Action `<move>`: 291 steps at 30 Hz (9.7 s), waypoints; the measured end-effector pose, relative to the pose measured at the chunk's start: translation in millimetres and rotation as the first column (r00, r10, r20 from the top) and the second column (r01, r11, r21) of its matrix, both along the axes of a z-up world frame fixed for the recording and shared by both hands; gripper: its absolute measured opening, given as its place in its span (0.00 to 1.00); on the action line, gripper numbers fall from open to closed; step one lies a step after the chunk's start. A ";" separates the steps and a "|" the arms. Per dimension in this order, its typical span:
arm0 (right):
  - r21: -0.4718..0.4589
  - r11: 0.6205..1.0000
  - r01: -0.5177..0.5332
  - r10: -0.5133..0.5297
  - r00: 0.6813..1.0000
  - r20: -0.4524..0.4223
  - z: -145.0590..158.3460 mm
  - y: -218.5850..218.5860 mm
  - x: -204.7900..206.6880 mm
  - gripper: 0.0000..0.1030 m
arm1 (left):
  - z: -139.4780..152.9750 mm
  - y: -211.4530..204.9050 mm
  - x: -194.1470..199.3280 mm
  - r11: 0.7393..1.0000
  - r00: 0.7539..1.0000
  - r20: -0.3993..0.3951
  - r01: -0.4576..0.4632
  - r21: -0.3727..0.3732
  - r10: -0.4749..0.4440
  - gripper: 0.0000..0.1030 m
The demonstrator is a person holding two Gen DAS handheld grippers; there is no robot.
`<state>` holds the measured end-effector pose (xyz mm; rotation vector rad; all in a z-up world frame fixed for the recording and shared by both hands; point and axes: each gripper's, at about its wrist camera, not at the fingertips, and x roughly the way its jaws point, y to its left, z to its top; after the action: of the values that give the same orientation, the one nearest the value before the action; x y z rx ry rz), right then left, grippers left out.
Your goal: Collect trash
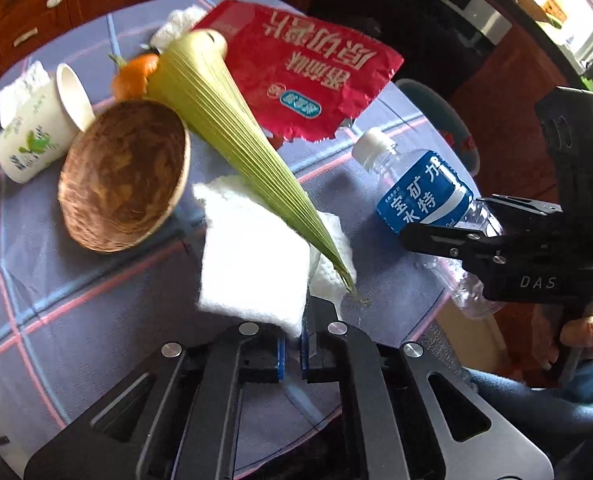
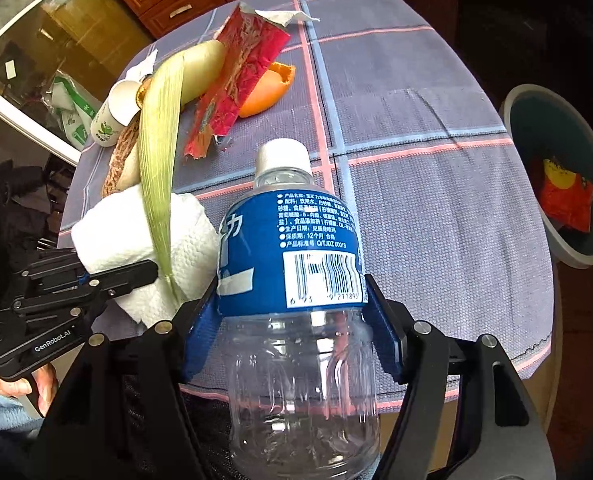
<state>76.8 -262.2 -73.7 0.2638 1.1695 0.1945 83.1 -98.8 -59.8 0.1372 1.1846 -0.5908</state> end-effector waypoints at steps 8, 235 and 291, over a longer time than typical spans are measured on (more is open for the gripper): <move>0.059 0.997 0.053 -0.056 0.997 0.046 21.2 -10.9 -7.2 0.62 | 39.6 64.3 -10.7 0.987 0.983 0.099 -0.157 0.025 0.153 0.05; 0.066 0.952 0.300 -0.298 0.954 -0.039 69.3 -147.4 46.9 0.92 | 70.7 -190.7 55.8 0.953 0.946 0.136 0.302 -0.036 -0.295 0.96; -0.086 0.984 -0.154 0.143 0.983 -0.115 -9.3 108.6 72.2 0.61 | -26.9 96.2 65.4 0.981 0.985 0.114 -0.141 0.130 0.126 0.96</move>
<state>149.0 -153.7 -83.1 0.1041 1.3040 0.2572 148.4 -2.6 -86.6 0.2024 1.1225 -0.3790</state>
